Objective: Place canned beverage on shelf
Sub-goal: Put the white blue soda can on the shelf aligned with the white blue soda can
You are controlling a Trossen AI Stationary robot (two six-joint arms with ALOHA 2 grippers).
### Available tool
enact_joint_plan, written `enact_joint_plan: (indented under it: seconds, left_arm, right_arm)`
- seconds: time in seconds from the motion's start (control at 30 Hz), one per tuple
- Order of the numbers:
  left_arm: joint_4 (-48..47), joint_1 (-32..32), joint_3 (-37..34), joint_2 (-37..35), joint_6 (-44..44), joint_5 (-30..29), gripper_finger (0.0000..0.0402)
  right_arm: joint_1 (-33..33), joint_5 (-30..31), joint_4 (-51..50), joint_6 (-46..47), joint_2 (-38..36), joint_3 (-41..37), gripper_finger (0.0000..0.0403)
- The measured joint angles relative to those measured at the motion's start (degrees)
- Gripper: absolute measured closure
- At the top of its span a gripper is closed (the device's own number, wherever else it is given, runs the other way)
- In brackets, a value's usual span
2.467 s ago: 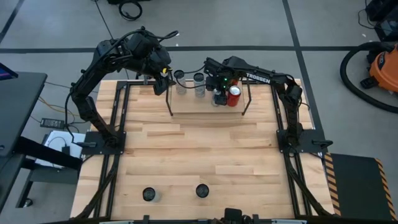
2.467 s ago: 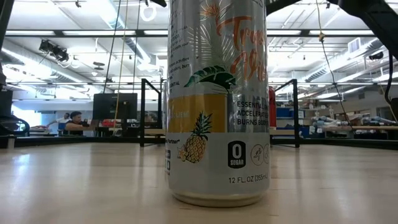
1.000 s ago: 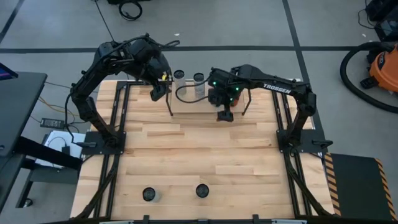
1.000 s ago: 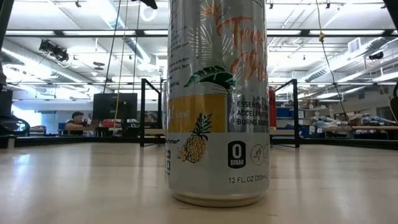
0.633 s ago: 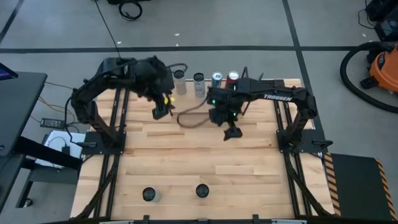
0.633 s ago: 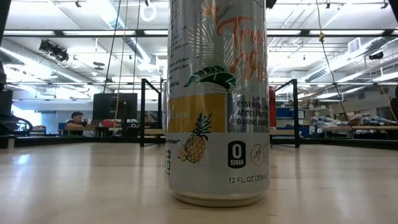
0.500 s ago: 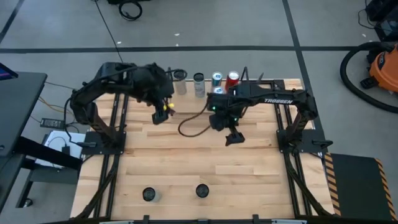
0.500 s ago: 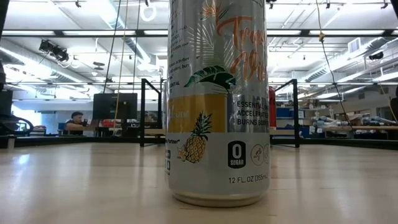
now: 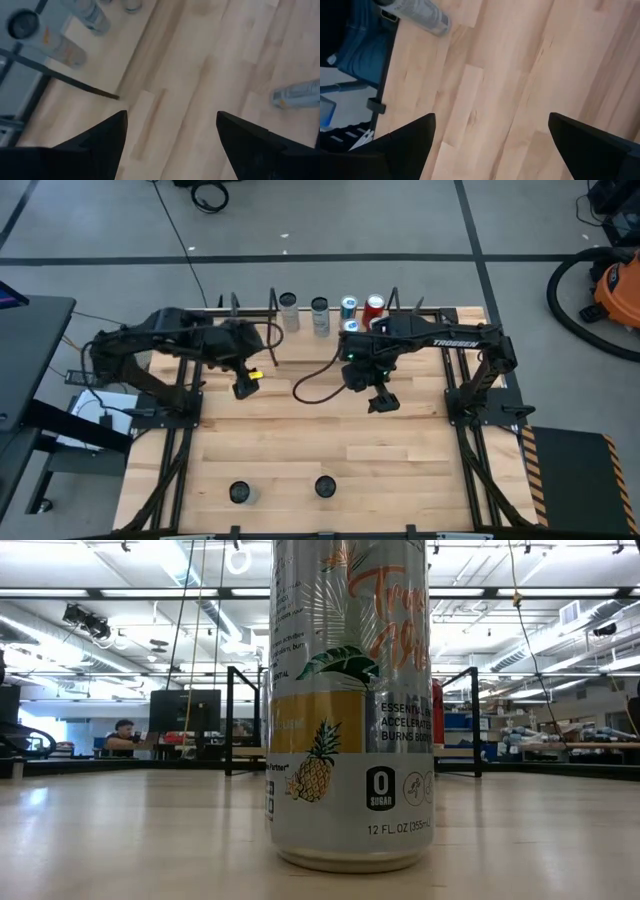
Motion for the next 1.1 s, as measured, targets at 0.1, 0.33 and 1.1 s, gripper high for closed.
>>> enact_joint_plan:
  seconds: [0.1, 0.33, 1.1]
  left_arm:
    - [6.9, 0.0, -9.7, -5.5, -0.5, 3.1, 0.0095]
    - [19.5, -1.5, -30.1, -18.2, -6.9, 5.0, 0.0095]
    - [47.6, -21.2, -57.9, -26.3, -27.9, 3.5, 0.0095]
  right_arm:
    - [0.2, 0.0, 1.1, -0.3, -0.6, 0.0, 0.0007]
    - [0.3, 1.8, 4.7, -2.5, -0.8, 0.0, 0.0007]
    - [-0.2, 5.9, 4.7, -2.9, -0.8, 0.0, 0.0007]
